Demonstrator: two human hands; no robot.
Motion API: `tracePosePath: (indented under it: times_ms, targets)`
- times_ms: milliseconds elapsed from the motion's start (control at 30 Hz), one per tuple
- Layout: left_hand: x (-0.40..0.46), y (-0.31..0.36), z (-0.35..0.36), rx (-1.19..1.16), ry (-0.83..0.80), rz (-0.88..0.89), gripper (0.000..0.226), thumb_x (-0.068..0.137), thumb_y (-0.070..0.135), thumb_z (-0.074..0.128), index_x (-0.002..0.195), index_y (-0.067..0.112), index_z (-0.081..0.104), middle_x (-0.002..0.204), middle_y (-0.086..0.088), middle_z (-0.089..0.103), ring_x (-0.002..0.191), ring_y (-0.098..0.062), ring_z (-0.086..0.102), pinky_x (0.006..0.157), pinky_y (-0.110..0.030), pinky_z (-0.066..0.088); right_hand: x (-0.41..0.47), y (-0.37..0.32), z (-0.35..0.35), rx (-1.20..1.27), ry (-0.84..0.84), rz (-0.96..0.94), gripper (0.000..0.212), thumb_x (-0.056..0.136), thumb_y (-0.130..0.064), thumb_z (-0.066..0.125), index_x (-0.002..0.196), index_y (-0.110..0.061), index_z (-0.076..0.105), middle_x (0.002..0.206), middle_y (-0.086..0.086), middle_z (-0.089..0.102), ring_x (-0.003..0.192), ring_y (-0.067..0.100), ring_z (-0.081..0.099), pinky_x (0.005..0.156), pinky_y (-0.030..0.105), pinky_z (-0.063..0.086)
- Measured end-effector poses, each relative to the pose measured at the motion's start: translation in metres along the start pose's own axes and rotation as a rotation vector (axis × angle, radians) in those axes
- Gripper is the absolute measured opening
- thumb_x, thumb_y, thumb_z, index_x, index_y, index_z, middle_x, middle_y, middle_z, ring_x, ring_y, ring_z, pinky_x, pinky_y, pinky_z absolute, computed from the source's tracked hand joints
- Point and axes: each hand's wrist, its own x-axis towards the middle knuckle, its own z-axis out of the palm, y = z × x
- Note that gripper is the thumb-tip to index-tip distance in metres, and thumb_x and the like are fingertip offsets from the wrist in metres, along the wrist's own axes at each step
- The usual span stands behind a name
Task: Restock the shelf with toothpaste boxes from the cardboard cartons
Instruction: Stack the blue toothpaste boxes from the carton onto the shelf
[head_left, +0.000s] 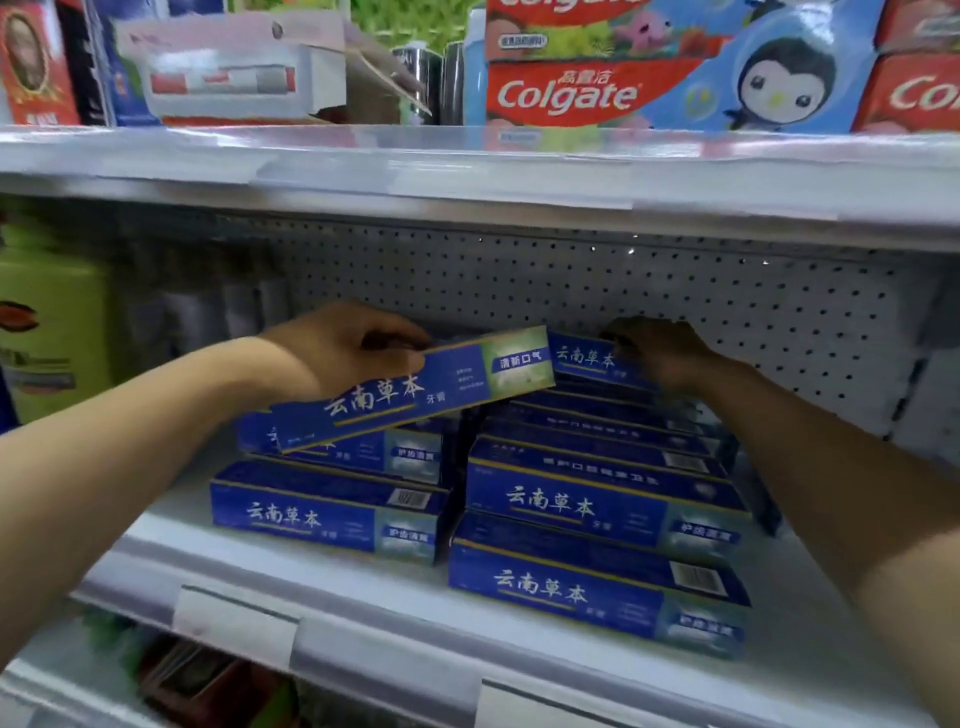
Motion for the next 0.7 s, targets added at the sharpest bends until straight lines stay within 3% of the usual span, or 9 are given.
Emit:
tracePosePath:
  times_ms: [100, 267, 333, 433, 533, 700]
  targets:
    - [0.011, 0.007, 0.002, -0.018, -0.019, 0.046, 0.023, 0.092, 0.023, 0.055, 0.114, 0.032, 0.057, 0.099, 0.018, 0.063, 0.074, 0.02, 0.055, 0.071, 0.004, 0.037, 0.005, 0.006, 0.005, -0.015, -0.027, 0.007, 0.042, 0.103, -0.031, 0.031, 0.144, -0.024, 0.032, 0.147, 0.006, 0.038, 0.128, 0.027, 0.041, 0.104, 0.038, 0.026]
    - [0.039, 0.03, 0.009, 0.038, -0.054, 0.117, 0.026, 0.094, 0.029, 0.051, 0.119, 0.029, 0.059, 0.096, 0.022, 0.06, 0.074, 0.022, 0.051, 0.065, 0.005, 0.035, 0.001, 0.018, 0.014, 0.065, -0.045, -0.025, 0.046, 0.1, -0.031, 0.04, 0.145, -0.025, 0.031, 0.149, 0.005, 0.036, 0.132, 0.027, 0.037, 0.108, 0.041, 0.03]
    - [0.054, 0.04, 0.015, 0.057, -0.069, 0.14, 0.029, 0.095, 0.031, 0.051, 0.122, 0.025, 0.06, 0.104, 0.015, 0.063, 0.078, 0.012, 0.055, 0.066, 0.001, 0.037, -0.003, 0.027, 0.013, 0.111, -0.008, -0.018, 0.054, 0.097, -0.03, 0.048, 0.147, -0.026, 0.028, 0.15, 0.005, 0.034, 0.133, 0.027, 0.036, 0.107, 0.042, 0.033]
    - [0.077, 0.055, 0.027, 0.053, -0.099, 0.165, 0.034, 0.095, 0.031, 0.05, 0.127, 0.022, 0.057, 0.116, 0.007, 0.06, 0.095, -0.004, 0.053, 0.078, -0.016, 0.039, -0.02, 0.043, 0.007, 0.163, 0.082, 0.059, 0.061, 0.093, -0.023, 0.055, 0.147, -0.018, 0.028, 0.15, 0.013, 0.032, 0.133, 0.032, 0.033, 0.106, 0.043, 0.034]
    - [0.101, 0.068, 0.042, 0.088, -0.147, 0.224, 0.036, 0.096, 0.031, 0.05, 0.13, 0.018, 0.055, 0.125, 0.0, 0.059, 0.105, -0.01, 0.053, 0.085, -0.019, 0.035, -0.047, 0.057, 0.005, 0.184, 0.094, 0.16, 0.064, 0.092, -0.017, 0.056, 0.147, -0.012, 0.025, 0.149, 0.017, 0.03, 0.135, 0.034, 0.029, 0.108, 0.042, 0.03]
    - [0.137, 0.086, 0.065, 0.096, -0.199, 0.266, 0.039, 0.096, 0.027, 0.051, 0.133, 0.015, 0.052, 0.129, -0.006, 0.057, 0.109, -0.021, 0.056, 0.088, -0.027, 0.042, -0.084, 0.078, 0.01, 0.189, 0.091, 0.248, 0.064, 0.095, -0.023, 0.052, 0.149, -0.011, 0.02, 0.152, 0.015, 0.024, 0.139, 0.031, 0.02, 0.111, 0.033, 0.018]
